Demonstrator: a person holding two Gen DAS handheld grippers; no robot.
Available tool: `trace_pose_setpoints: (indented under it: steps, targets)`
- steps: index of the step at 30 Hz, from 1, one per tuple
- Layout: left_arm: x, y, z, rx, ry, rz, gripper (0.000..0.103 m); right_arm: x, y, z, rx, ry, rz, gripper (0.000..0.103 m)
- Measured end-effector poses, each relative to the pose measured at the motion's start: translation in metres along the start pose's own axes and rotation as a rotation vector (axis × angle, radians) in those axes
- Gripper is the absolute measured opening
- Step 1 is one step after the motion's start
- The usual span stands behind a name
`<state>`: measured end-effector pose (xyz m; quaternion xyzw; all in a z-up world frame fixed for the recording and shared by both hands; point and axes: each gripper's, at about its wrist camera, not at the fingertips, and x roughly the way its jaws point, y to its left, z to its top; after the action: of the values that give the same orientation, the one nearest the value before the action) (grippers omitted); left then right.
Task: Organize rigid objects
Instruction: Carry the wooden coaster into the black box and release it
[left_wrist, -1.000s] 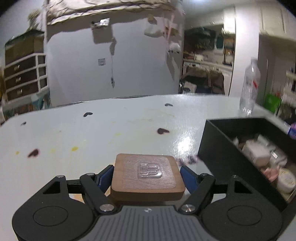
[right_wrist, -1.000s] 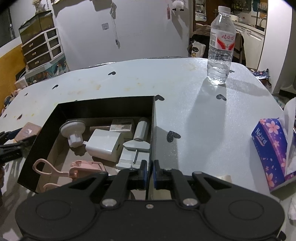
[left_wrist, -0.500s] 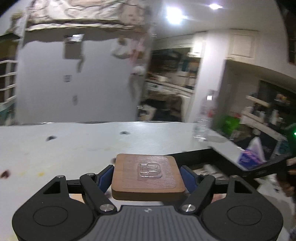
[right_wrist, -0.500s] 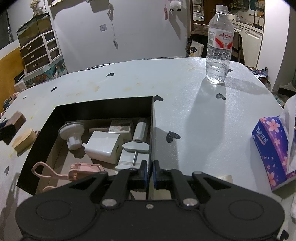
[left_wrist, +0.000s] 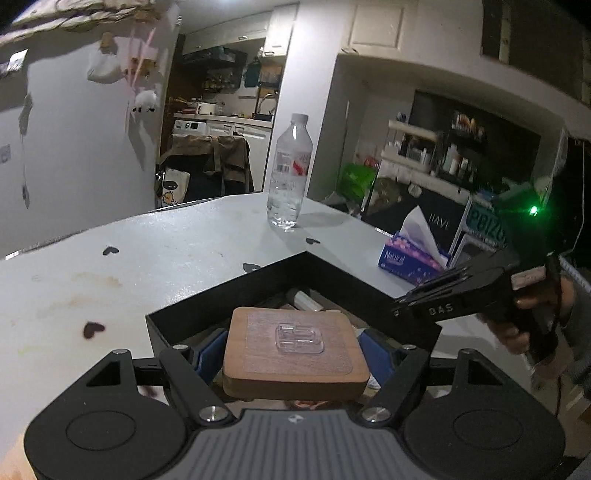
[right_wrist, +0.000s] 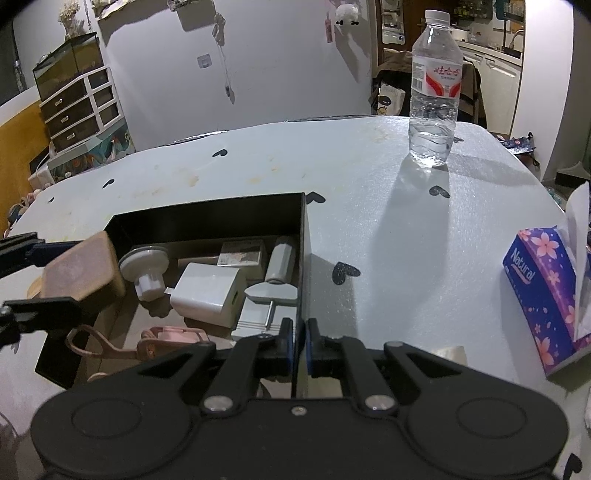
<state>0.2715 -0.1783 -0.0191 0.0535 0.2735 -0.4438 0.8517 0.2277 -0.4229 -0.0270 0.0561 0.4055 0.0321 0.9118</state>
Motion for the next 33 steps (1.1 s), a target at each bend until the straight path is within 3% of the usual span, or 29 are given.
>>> trace_pose_setpoints:
  steps: [16, 21, 33]
  targets:
    - [-0.003, 0.006, 0.003, -0.008, 0.069, -0.029, 0.078, 0.0, 0.001, 0.0, 0.003, 0.005, -0.002, 0.007]
    - [-0.004, 0.004, 0.001, -0.047, 0.103, -0.047, 0.092, 0.0, 0.002, 0.0, 0.002, 0.006, -0.008, 0.007]
    - [-0.022, 0.001, -0.002, -0.041, 0.074, 0.011, 0.103, -0.006, 0.002, 0.0, 0.001, -0.007, -0.014, 0.006]
